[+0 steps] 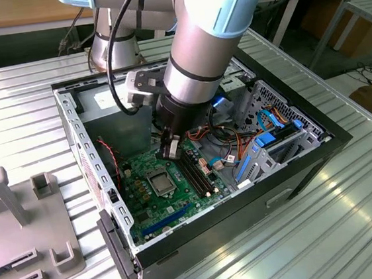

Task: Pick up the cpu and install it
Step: 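Close the cpu cover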

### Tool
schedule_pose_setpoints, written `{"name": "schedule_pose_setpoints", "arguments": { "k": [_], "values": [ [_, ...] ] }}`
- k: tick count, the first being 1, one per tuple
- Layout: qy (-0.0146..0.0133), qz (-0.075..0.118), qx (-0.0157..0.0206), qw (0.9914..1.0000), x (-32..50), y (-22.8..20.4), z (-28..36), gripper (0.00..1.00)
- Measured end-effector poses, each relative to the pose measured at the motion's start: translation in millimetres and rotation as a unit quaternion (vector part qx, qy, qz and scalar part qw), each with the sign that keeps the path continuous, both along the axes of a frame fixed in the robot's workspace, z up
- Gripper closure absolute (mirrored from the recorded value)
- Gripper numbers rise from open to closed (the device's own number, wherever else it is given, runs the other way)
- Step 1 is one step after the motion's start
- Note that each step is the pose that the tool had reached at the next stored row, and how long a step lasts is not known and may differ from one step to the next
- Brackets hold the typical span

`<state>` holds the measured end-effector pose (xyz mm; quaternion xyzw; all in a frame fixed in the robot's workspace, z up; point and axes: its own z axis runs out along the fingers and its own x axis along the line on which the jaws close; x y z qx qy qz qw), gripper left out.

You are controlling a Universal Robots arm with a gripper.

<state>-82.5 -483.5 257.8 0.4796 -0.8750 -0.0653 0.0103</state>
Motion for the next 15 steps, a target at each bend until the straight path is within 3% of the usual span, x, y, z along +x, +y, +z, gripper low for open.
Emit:
{"name": "schedule_pose_setpoints", "arguments": {
  "k": [5,15],
  "values": [
    [0.0000,0.000,0.0000,1.00000,-7.4,-1.6,0.0,0.89],
    [0.0000,0.000,-0.0001,1.00000,-8.1,-1.7,0.0,0.89]
  ]
}}
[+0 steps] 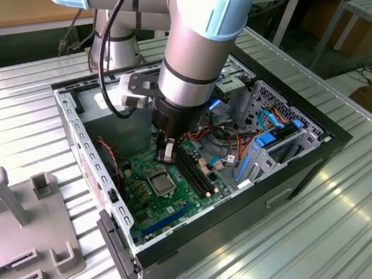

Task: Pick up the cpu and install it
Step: 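Install the first cpu locking lever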

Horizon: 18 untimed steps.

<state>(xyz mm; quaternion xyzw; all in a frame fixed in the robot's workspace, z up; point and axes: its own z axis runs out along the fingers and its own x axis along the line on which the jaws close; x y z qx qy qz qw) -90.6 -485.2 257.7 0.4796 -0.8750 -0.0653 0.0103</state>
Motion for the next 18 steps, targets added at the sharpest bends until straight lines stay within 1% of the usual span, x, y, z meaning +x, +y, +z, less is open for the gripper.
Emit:
{"name": "schedule_pose_setpoints", "arguments": {
  "k": [12,15,18],
  "values": [
    [0.0000,0.000,0.0000,1.00000,-0.3,0.0,0.0,0.89],
    [0.0000,0.000,0.0000,1.00000,5.3,0.2,0.0,0.89],
    [0.0000,0.000,0.0000,1.00000,11.9,1.7,0.0,0.89]
  ]
}}
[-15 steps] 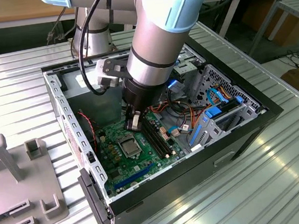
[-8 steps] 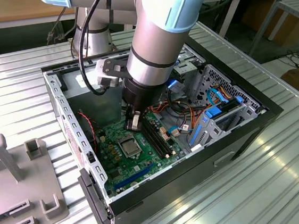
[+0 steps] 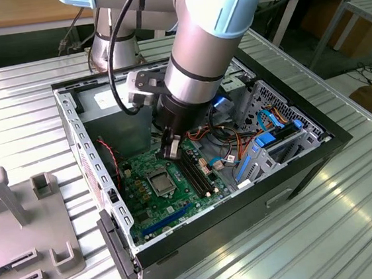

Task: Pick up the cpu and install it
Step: 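Install the first cpu locking lever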

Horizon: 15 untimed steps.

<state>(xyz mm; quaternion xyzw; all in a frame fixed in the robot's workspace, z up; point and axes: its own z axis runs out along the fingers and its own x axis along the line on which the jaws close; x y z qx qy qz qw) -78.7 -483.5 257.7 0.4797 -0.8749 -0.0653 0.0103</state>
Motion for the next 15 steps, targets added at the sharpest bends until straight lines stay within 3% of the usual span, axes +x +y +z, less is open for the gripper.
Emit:
{"name": "schedule_pose_setpoints", "arguments": {
  "k": [9,15],
  "values": [
    [0.0000,0.000,0.0000,1.00000,18.4,4.4,0.0,0.89],
    [0.0000,0.000,-0.0001,1.00000,23.6,6.2,0.0,0.89]
  ]
}}
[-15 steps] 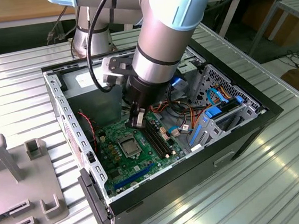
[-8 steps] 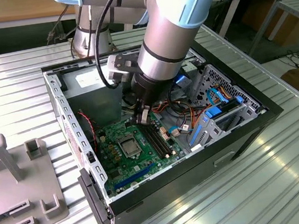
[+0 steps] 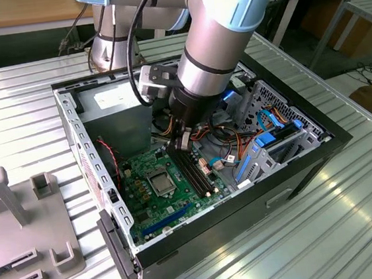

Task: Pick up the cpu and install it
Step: 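Install the first cpu locking lever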

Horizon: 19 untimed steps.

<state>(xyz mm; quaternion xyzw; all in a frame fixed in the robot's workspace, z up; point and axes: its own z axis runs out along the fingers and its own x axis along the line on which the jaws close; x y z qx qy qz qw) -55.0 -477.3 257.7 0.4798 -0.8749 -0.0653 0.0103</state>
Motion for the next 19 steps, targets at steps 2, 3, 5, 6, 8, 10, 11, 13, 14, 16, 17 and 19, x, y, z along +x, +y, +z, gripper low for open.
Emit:
{"name": "schedule_pose_setpoints", "arguments": {
  "k": [2,3,5,6,8,10,11,13,14,16,17,19],
  "values": [
    [0.0000,0.000,0.0000,1.00000,0.3,0.1,0.0,0.89],
    [0.0000,0.000,0.0000,1.00000,0.5,0.1,0.0,0.89],
    [0.0000,0.000,0.0000,1.00000,0.5,0.1,0.0,0.89],
    [0.0000,0.000,0.0000,1.00000,0.5,0.1,0.0,0.89],
    [0.0000,0.000,0.0000,1.00000,0.5,0.1,0.0,0.89],
    [0.0000,0.000,0.0000,1.00000,0.6,0.1,0.0,0.89],
    [0.0000,0.000,0.0000,1.00000,0.6,0.1,0.0,0.89],
    [0.0000,0.000,0.0001,1.00000,0.8,0.2,-0.1,0.89],
    [0.0000,0.000,0.0001,1.00000,1.1,0.7,0.0,0.89],
    [-0.0001,0.000,0.0000,1.00000,2.8,6.3,0.0,0.89],
    [0.0000,0.000,0.0000,1.00000,3.5,9.9,0.0,0.89],
    [0.0000,0.000,0.0001,1.00000,5.1,18.9,0.0,0.89]
  ]
}}
